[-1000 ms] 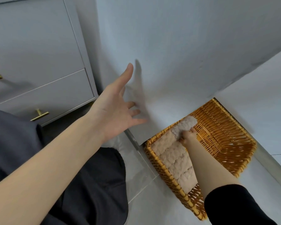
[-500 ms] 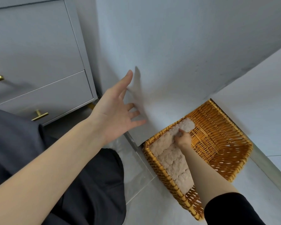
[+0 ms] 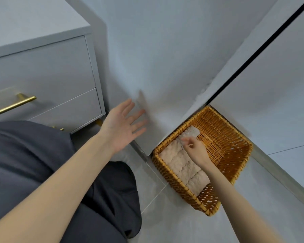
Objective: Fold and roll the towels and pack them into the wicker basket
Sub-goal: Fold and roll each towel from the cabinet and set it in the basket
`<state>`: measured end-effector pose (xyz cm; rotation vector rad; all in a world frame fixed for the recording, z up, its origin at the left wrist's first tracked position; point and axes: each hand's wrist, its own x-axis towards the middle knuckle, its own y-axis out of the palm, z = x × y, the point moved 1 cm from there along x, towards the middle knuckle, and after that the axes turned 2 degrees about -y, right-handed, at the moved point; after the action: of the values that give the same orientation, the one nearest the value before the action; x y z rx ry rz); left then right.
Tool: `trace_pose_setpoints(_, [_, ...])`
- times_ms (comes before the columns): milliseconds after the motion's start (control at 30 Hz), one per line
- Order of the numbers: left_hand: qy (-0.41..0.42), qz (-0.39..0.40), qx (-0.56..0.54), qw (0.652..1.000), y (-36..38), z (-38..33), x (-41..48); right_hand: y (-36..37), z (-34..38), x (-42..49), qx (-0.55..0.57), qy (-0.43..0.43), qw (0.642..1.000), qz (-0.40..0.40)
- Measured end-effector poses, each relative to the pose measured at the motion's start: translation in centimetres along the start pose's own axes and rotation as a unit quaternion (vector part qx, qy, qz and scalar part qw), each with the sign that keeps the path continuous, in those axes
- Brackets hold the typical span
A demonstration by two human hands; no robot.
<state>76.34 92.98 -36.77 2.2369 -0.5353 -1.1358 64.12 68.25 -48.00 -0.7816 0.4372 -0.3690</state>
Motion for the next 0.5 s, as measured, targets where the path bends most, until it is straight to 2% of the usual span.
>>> trace_pose_setpoints(300, [0.037, 0.013, 0.035, 0.999, -0.1, -0.7, -3.8, -2.8, 9.2, -8.8, 0.018, -0.101, 0.993, 0.061])
trace_pose_setpoints(500, [0.088, 0.045, 0.028, 0.995, 0.4, -3.8, -8.1, -4.7, 17.3, -10.7, 0.032, -0.172, 0.984, 0.041])
